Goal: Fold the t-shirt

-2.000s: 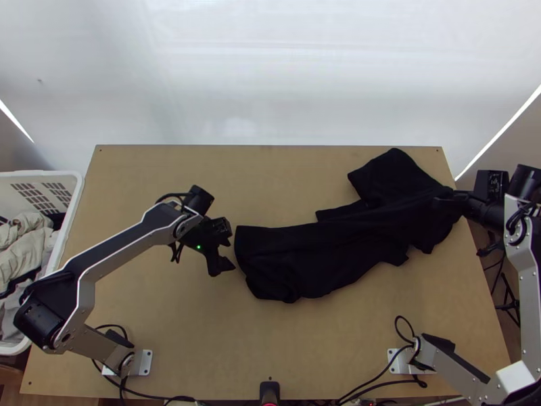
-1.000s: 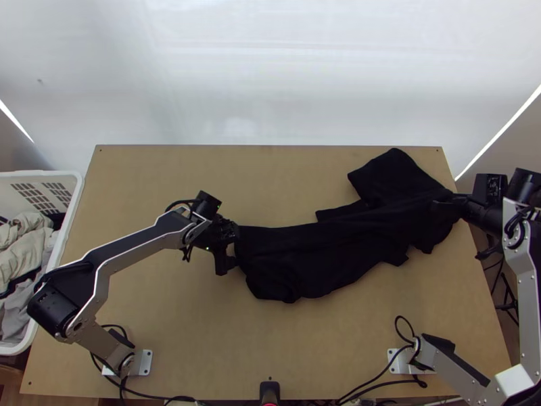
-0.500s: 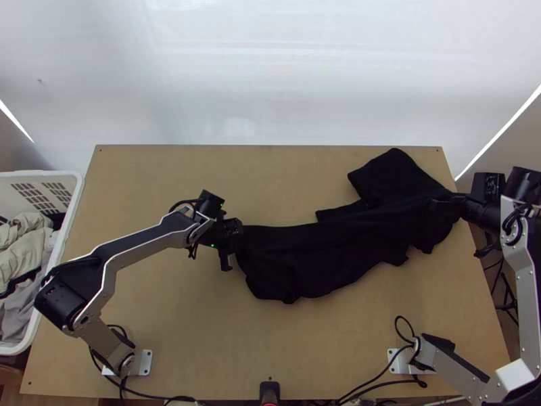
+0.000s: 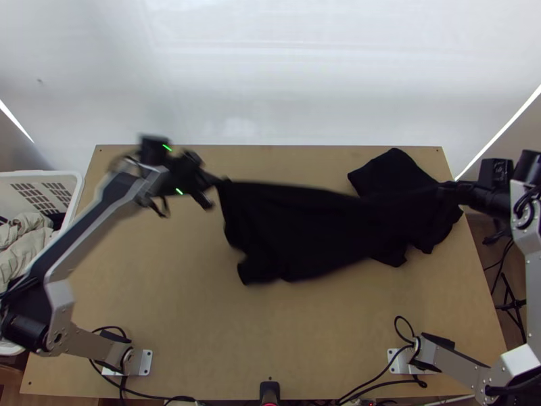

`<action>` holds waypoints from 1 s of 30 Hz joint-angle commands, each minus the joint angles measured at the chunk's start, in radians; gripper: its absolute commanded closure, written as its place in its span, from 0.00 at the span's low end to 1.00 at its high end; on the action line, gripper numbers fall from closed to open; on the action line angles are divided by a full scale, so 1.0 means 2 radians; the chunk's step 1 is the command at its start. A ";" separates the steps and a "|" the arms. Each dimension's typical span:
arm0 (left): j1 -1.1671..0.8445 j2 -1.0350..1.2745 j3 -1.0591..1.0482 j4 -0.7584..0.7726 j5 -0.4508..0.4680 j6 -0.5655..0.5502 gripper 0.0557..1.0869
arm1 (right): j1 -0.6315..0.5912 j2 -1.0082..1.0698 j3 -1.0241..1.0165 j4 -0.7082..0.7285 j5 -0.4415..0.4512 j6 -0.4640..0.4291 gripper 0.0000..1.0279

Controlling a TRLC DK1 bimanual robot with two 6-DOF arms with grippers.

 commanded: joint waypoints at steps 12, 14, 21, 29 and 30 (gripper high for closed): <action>0.192 -0.134 0.234 -0.194 -0.001 -0.080 0.97 | 0.056 -0.004 0.224 -0.064 -0.001 -0.028 0.97; 0.206 -0.166 0.237 -0.183 -0.001 -0.077 0.97 | 0.064 -0.005 0.249 -0.064 -0.001 -0.029 0.97; 0.253 -0.255 0.266 -0.182 -0.001 -0.064 0.97 | 0.081 -0.031 0.353 -0.079 -0.001 -0.020 0.97; 0.263 -0.327 0.256 -0.201 -0.001 -0.062 0.97 | 0.111 -0.098 0.373 -0.083 -0.001 -0.028 0.97; 0.263 -0.336 0.254 -0.201 -0.002 -0.062 0.97 | 0.117 -0.109 0.374 -0.085 -0.001 -0.032 0.97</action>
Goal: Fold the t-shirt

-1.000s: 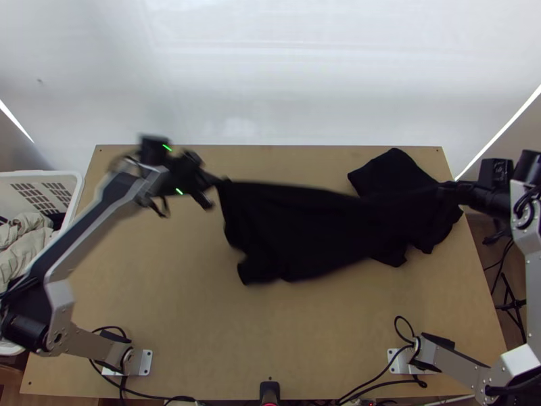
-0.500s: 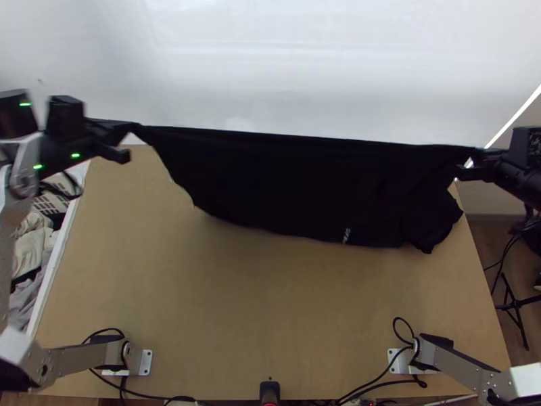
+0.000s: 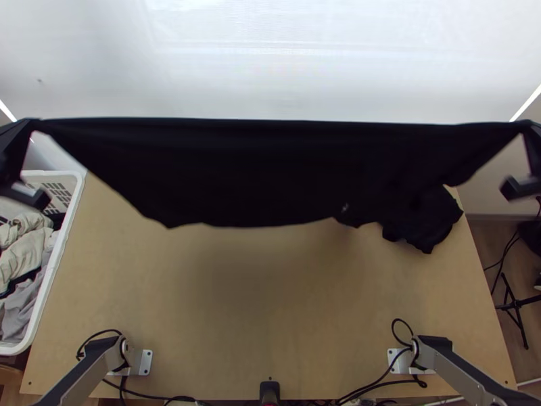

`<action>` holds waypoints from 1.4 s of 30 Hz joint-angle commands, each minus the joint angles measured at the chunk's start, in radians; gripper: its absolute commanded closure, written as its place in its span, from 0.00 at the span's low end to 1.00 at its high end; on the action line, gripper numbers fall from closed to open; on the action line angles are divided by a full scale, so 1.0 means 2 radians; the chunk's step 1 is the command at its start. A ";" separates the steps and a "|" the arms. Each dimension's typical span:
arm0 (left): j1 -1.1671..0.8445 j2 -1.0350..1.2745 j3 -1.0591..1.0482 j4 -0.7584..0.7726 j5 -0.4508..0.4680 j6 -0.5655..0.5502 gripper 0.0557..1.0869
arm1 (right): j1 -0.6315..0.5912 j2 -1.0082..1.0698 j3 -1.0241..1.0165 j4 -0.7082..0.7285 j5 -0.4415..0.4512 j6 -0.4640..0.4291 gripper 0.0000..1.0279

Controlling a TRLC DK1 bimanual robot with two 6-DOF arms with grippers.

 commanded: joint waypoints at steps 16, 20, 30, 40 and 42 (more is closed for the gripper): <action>0.014 -0.199 -0.095 -0.008 -0.016 -0.035 0.97 | 0.052 -0.136 0.015 -0.076 -0.001 -0.037 0.97; 0.014 -0.199 -0.151 -0.041 -0.016 -0.038 0.97 | 0.055 -0.145 -0.085 -0.075 0.000 -0.036 0.97; -0.009 -0.164 -0.523 0.045 -0.005 -0.018 0.97 | 0.053 -0.116 -0.406 0.079 -0.002 -0.026 0.97; -0.072 0.037 -0.548 0.256 -0.058 -0.040 0.97 | 0.063 0.035 -0.458 0.234 -0.002 -0.022 0.97; -0.074 0.085 -0.528 0.278 -0.060 -0.043 0.97 | 0.062 0.074 -0.451 0.257 -0.002 -0.025 0.97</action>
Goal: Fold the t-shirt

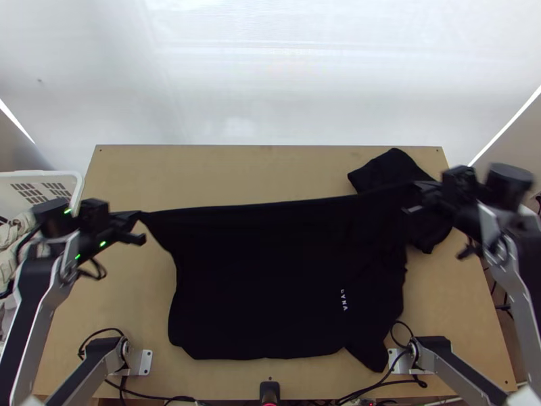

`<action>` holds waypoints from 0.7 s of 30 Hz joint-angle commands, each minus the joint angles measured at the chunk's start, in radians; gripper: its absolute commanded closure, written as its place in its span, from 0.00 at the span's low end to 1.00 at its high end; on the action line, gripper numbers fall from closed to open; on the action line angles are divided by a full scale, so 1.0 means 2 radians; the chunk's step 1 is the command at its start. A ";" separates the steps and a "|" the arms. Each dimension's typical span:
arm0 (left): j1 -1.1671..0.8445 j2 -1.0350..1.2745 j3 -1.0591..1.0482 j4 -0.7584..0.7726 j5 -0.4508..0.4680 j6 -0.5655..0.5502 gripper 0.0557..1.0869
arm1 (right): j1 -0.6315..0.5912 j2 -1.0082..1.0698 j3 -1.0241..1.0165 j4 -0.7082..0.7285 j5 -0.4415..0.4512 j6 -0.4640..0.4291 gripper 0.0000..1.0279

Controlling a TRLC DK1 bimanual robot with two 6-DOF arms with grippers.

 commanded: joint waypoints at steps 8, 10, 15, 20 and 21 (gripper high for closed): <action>-0.022 0.317 0.116 0.139 -0.030 -0.010 0.97 | 0.001 0.262 0.071 0.116 0.001 -0.012 0.97; -0.019 0.353 0.151 0.140 -0.030 -0.012 0.97 | 0.005 0.289 0.099 0.116 0.001 -0.009 0.97; 0.000 0.436 0.242 0.137 -0.034 -0.023 0.97 | 0.014 0.350 0.172 0.116 0.001 -0.002 0.97; 0.008 0.492 0.310 0.130 -0.038 -0.025 0.97 | 0.023 0.401 0.240 0.104 0.001 0.001 0.97; 0.008 0.500 0.319 0.129 -0.040 -0.025 0.97 | 0.025 0.410 0.252 0.100 0.001 0.002 0.97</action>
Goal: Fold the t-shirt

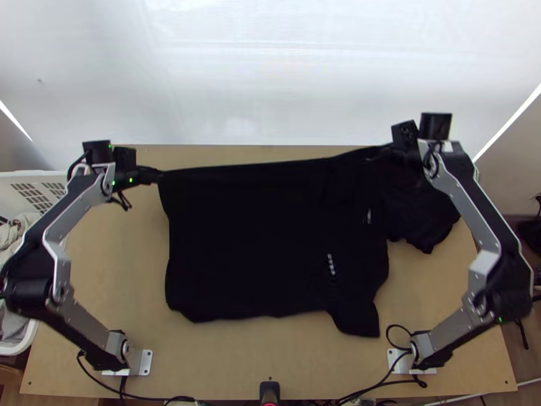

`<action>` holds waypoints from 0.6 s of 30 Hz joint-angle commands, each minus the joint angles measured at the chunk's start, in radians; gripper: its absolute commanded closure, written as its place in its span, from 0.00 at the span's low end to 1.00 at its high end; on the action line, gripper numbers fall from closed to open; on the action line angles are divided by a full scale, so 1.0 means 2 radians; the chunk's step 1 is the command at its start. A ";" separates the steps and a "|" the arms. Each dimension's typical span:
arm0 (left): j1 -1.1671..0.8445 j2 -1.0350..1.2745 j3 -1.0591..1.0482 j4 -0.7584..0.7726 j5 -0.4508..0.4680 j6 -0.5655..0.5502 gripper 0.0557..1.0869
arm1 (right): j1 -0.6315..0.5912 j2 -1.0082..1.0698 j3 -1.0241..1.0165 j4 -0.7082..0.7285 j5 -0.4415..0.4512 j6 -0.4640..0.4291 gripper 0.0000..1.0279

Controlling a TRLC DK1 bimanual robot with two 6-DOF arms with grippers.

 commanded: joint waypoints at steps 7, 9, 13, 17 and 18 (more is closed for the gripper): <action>0.013 0.118 0.127 -0.006 -0.028 0.004 0.97 | 0.022 0.113 0.131 -0.015 0.000 0.012 0.97; 0.018 0.126 0.135 -0.006 -0.030 0.004 0.97 | 0.024 0.119 0.137 -0.015 0.000 0.017 0.97; 0.030 0.142 0.157 -0.003 -0.040 -0.002 0.97 | 0.028 0.120 0.141 -0.014 0.000 0.021 0.97; 0.032 0.153 0.177 -0.018 -0.042 -0.005 0.74 | 0.030 0.120 0.142 -0.013 0.000 0.022 0.92; 0.031 0.153 0.176 -0.020 -0.042 -0.005 0.59 | 0.030 0.119 0.142 -0.013 0.000 0.023 0.80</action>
